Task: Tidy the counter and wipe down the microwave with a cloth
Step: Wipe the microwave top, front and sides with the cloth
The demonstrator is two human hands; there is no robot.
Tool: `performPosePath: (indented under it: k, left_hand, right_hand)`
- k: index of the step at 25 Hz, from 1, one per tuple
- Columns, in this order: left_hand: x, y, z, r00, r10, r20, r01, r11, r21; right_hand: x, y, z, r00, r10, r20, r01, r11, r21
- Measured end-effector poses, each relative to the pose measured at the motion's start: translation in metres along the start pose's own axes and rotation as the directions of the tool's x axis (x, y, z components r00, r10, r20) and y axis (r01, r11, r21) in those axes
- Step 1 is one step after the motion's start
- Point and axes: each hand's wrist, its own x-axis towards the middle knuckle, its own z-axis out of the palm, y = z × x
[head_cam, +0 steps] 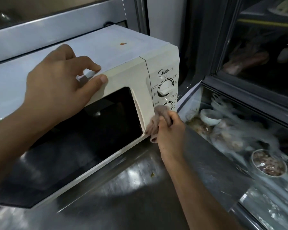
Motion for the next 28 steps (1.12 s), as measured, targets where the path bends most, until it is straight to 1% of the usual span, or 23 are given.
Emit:
performPosePath:
  k: [3, 7, 9, 11, 12, 13, 14, 15, 16, 17, 18, 19, 20, 22, 23, 25, 26, 27, 28]
  left_hand:
    - [0.0, 0.0, 0.0, 1.0, -0.005, -0.015, 0.005, 1.0, -0.006]
    - [0.0, -0.003, 0.001, 1.0, 0.019, -0.01, -0.019, 1.0, 0.013]
    - [0.0, -0.003, 0.001, 1.0, 0.013, -0.009, -0.012, 1.0, 0.02]
    - [0.0, -0.002, 0.002, 1.0, 0.019, -0.011, -0.019, 1.0, 0.014]
    - [0.0, -0.002, 0.002, 1.0, 0.022, -0.017, -0.022, 1.0, 0.004]
    - [0.0, -0.003, 0.002, 0.999, 0.021, -0.025, -0.021, 1.0, -0.006]
    - [-0.001, -0.003, 0.002, 0.999, 0.019, -0.032, -0.019, 1.0, -0.012]
    - [-0.001, -0.003, 0.003, 0.999, 0.019, -0.035, -0.019, 1.0, -0.014]
    - [-0.001, -0.004, 0.003, 0.999, 0.019, -0.035, -0.02, 1.0, -0.016]
    - [-0.001, -0.004, 0.004, 0.999, 0.018, -0.032, -0.019, 1.0, -0.02]
    - [-0.001, -0.005, 0.004, 0.999, 0.015, -0.029, -0.016, 1.0, -0.023]
    - [-0.001, -0.005, 0.004, 1.0, 0.013, -0.027, -0.014, 1.0, -0.023]
    - [0.0, -0.005, 0.004, 1.0, 0.012, -0.022, -0.013, 1.0, -0.022]
    - [-0.001, -0.005, 0.004, 1.0, 0.013, -0.014, -0.013, 1.0, -0.017]
    - [0.0, -0.004, 0.004, 1.0, 0.013, -0.016, -0.014, 1.0, -0.014]
    - [0.0, -0.004, 0.004, 1.0, 0.012, -0.016, -0.012, 1.0, -0.011]
    - [0.001, -0.004, 0.004, 1.0, 0.012, -0.018, -0.012, 1.0, -0.004]
    - [0.001, -0.004, 0.003, 1.0, 0.008, -0.013, -0.008, 1.0, 0.004]
    - [0.001, -0.005, 0.003, 1.0, 0.003, -0.003, -0.003, 1.0, 0.012]
  right_hand:
    - [-0.004, -0.018, 0.012, 0.993, -0.114, -0.033, 0.115, 0.993, 0.008]
    - [-0.014, 0.003, 0.02, 0.976, -0.159, -0.152, 0.166, 0.986, 0.032]
    - [-0.016, 0.027, 0.014, 0.985, -0.028, -0.171, 0.039, 0.997, 0.063]
    - [-0.008, 0.043, 0.008, 0.972, 0.142, -0.187, -0.153, 0.987, -0.044]
    - [-0.004, 0.045, 0.008, 0.963, 0.187, -0.196, -0.209, 0.973, -0.099]
    - [-0.002, 0.042, 0.01, 0.963, 0.169, -0.21, -0.199, 0.971, -0.131]
    - [-0.004, 0.036, 0.013, 0.972, 0.086, -0.221, -0.12, 0.982, -0.148]
    - [-0.006, 0.03, 0.017, 0.972, -0.028, -0.232, -0.006, 0.99, -0.143]
    - [-0.01, 0.024, 0.021, 0.964, -0.11, -0.244, 0.084, 0.99, -0.116]
    - [-0.014, 0.021, 0.023, 0.958, -0.149, -0.246, 0.134, 0.988, -0.078]
    - [-0.016, 0.022, 0.023, 0.956, -0.163, -0.244, 0.152, 0.986, -0.063]
    - [-0.014, 0.027, 0.021, 0.957, -0.157, -0.242, 0.144, 0.987, -0.071]
    - [-0.01, 0.032, 0.017, 0.965, -0.11, -0.24, 0.088, 0.991, -0.101]
    - [0.001, 0.041, 0.009, 0.964, 0.046, -0.26, -0.084, 0.987, -0.138]
    - [0.005, 0.043, 0.006, 0.961, 0.076, -0.267, -0.119, 0.982, -0.148]
    - [0.007, 0.041, 0.006, 0.956, 0.018, -0.292, -0.073, 0.981, -0.179]
    - [0.01, 0.04, 0.009, 0.952, -0.013, -0.307, -0.04, 0.986, -0.163]
    - [0.013, 0.04, 0.011, 0.948, -0.01, -0.317, -0.029, 0.992, -0.119]
    - [0.017, 0.042, 0.011, 0.948, 0.024, -0.318, -0.046, 0.997, -0.06]
